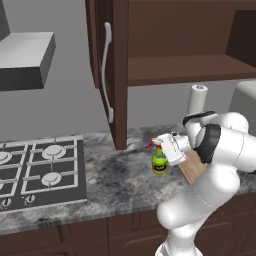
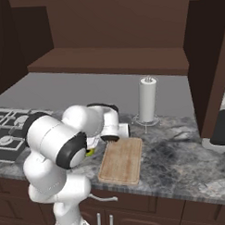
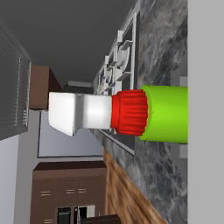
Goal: Grab the spray bottle from the cabinet, then place it next to the cutting board for sanitizing. Then grab the dish brush from the countertop next to the sink and place it next to the cutting board.
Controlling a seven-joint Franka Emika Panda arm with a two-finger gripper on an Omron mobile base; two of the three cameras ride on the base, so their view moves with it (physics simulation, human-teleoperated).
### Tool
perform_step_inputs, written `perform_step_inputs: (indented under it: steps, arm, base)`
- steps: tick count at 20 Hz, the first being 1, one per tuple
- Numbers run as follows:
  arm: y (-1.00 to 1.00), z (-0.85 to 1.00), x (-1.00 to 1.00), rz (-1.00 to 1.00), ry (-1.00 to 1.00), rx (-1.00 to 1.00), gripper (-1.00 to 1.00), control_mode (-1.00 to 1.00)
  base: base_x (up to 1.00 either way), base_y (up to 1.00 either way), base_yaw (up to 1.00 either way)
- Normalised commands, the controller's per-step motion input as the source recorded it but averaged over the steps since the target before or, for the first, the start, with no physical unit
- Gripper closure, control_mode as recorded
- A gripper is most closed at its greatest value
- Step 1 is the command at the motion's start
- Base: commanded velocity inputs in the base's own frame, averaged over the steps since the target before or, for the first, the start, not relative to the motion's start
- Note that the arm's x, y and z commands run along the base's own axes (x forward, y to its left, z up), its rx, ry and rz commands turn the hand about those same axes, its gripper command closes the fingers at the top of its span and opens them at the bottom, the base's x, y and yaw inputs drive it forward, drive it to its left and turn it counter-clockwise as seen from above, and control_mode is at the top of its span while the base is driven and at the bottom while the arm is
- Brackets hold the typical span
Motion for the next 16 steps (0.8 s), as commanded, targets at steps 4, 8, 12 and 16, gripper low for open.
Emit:
perform_step_inputs:
  steps: [4, 8, 12, 16]
  arm:
    - [-0.03, -0.32, 0.06, 0.02, 0.0, -0.02, 1.0, -1.0]
    - [-0.03, -0.32, 0.02, 0.01, -0.02, -0.03, -1.0, -1.0]
    - [0.0, -0.07, 0.0, 0.0, -0.01, -0.01, -1.0, -1.0]
    - [-0.06, 0.0, 0.0, -0.04, 0.0, 0.0, -1.0, -1.0]
  base:
    - [0.0, 0.0, 0.0]
    - [0.0, 0.0, 0.0]
    - [0.0, 0.0, 0.0]
    - [0.0, 0.0, 0.0]
